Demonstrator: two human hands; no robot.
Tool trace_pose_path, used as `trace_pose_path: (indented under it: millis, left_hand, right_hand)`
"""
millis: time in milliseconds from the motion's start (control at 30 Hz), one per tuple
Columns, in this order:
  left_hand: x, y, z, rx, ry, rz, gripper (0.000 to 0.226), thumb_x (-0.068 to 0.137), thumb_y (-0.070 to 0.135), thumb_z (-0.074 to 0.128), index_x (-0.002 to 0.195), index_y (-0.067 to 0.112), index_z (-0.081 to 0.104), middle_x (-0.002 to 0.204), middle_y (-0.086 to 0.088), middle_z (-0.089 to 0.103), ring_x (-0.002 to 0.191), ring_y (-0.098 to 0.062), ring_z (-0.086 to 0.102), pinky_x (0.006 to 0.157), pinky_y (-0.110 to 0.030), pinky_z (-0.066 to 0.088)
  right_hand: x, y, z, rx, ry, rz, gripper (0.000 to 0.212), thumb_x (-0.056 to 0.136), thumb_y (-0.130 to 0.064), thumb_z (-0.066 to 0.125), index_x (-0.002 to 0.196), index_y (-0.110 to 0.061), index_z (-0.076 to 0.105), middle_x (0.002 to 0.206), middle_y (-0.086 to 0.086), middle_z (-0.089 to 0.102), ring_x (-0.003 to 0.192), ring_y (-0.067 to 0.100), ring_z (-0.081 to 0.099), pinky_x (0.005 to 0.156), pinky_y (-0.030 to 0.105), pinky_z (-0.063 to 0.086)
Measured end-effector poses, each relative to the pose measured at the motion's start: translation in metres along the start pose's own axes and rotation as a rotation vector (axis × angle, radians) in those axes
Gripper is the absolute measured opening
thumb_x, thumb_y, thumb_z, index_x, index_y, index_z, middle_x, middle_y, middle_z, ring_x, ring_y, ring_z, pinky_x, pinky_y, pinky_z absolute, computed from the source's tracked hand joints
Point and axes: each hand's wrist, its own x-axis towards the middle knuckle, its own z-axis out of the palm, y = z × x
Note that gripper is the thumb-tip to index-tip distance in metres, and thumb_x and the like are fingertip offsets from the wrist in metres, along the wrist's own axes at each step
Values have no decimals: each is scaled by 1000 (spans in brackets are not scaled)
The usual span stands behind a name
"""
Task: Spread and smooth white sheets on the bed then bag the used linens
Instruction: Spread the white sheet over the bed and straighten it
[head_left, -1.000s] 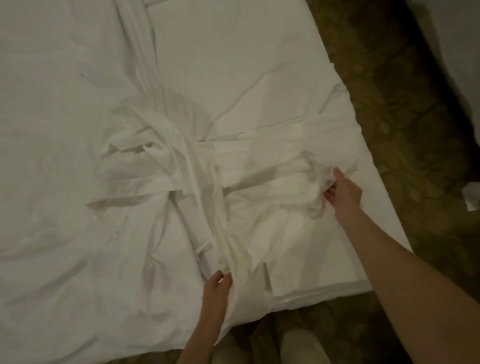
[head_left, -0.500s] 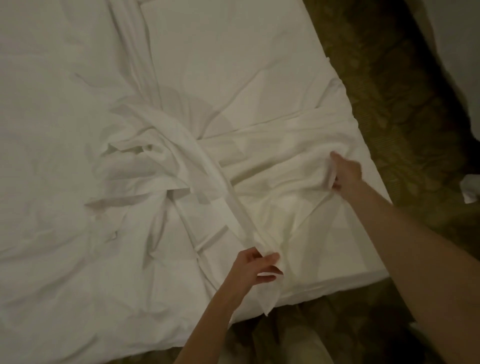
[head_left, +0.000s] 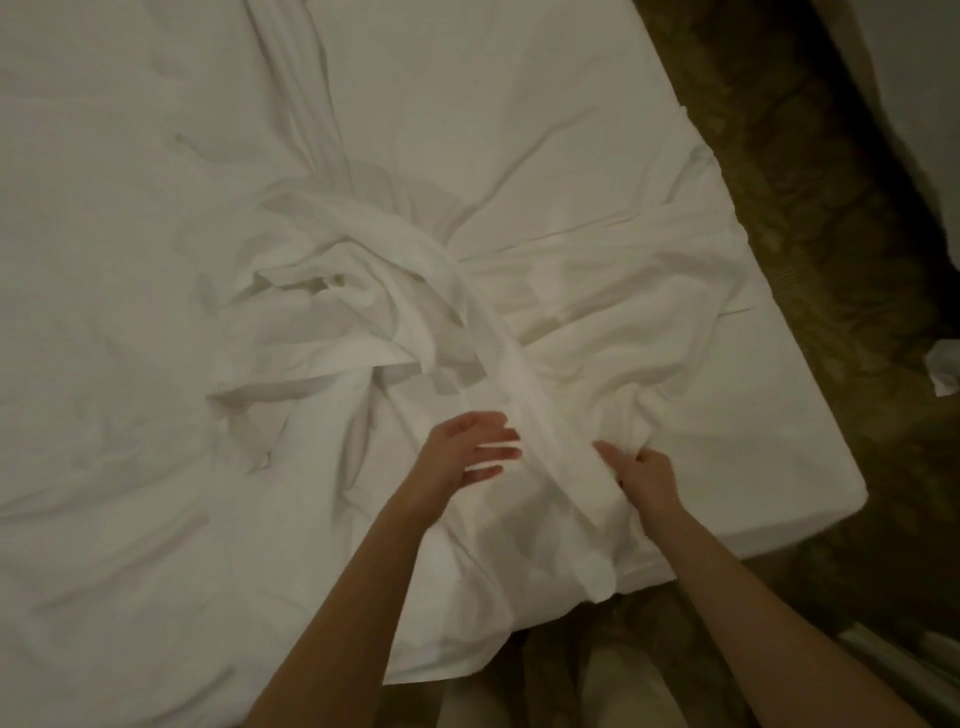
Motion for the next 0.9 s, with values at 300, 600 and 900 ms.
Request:
trace_pose_path:
  millis: [300, 600, 900]
  left_hand:
    - [16, 30, -109, 14, 219, 63, 12, 96, 13, 56, 106, 11, 61, 101, -6, 71, 89, -19, 69, 79, -29, 54]
    - [42, 51, -207, -452, 524, 70, 13, 100, 12, 46, 92, 14, 56, 95, -4, 58, 83, -16, 60, 69, -26, 51]
    - [61, 58, -254, -563, 732, -45, 68, 84, 13, 72, 143, 14, 37, 123, -9, 50, 107, -26, 56, 83, -41, 50]
  right_hand:
    - [-2, -78, 35, -84, 434, -629, 53, 82, -15, 71, 127, -5, 44, 131, 14, 41, 120, 27, 44, 101, 35, 39]
    - [-41, -98, 192, -761, -128, -1149, 56, 80, -19, 71, 130, -9, 49, 133, 8, 47, 123, 25, 44, 108, 48, 34]
    - [18, -129, 263, -1093, 249, -1189, 54, 83, -10, 43, 137, -11, 42, 136, 17, 47, 123, 37, 44, 101, 42, 37]
